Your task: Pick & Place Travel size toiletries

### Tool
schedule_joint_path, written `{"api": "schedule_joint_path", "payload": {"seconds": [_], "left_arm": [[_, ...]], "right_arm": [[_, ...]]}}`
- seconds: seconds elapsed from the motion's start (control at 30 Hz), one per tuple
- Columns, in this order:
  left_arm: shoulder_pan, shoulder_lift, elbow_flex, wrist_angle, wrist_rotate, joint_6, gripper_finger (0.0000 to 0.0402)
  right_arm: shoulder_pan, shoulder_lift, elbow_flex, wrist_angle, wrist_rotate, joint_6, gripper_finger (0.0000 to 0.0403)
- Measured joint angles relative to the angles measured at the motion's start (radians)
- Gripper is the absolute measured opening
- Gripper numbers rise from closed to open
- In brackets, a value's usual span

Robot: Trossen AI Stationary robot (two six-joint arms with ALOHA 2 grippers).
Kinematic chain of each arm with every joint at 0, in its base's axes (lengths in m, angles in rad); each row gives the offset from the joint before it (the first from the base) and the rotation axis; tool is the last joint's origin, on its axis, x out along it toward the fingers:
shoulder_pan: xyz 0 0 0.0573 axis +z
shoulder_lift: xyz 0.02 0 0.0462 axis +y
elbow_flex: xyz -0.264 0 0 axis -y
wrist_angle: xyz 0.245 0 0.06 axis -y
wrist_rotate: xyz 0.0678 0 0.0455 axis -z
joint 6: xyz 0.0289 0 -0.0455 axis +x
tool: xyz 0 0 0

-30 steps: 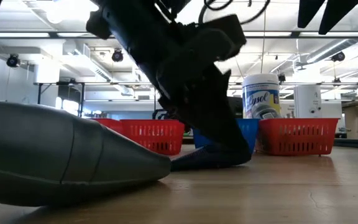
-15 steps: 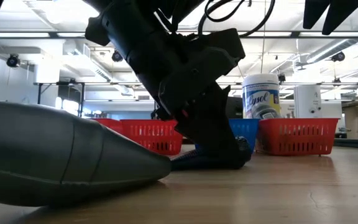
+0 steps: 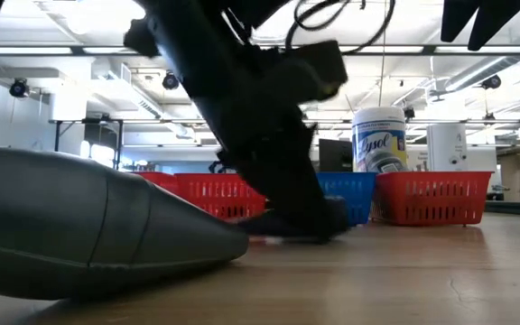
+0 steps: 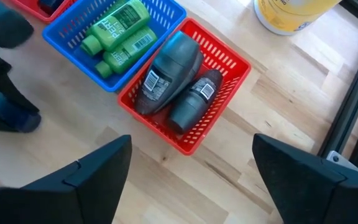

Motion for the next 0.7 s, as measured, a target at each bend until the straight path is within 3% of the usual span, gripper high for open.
{"api": "schedule_joint_path", "payload": {"seconds": [0.13,0.3,0.53,0.63,0.7], "left_arm": [[-0.001,-0.105,-0.002,-0.135,-0.045,-0.063,0.0129],[-0.014,-0.251,-0.004,-0.307,-0.203,-0.199,0.0126],[0.066,-0.418,-0.039,-0.387,-0.524,-0.738,0.0126],[0.156,-0.444,-0.094,-0.323,-0.520,-0.834,0.0126],[0.211,-0.444,-0.135,-0.226,-0.461,-0.831,0.0126]], "right_arm": [[0.006,-0.004,-0.001,0.000,0.002,0.001,0.0344],[0.024,-0.022,-0.007,0.000,0.040,0.044,0.0354],[0.037,-0.075,-0.035,0.000,0.094,0.113,0.0340],[0.037,-0.085,-0.047,-0.001,0.106,0.123,0.0331],[0.037,-0.091,-0.054,0.000,0.115,0.125,0.0326]]}}
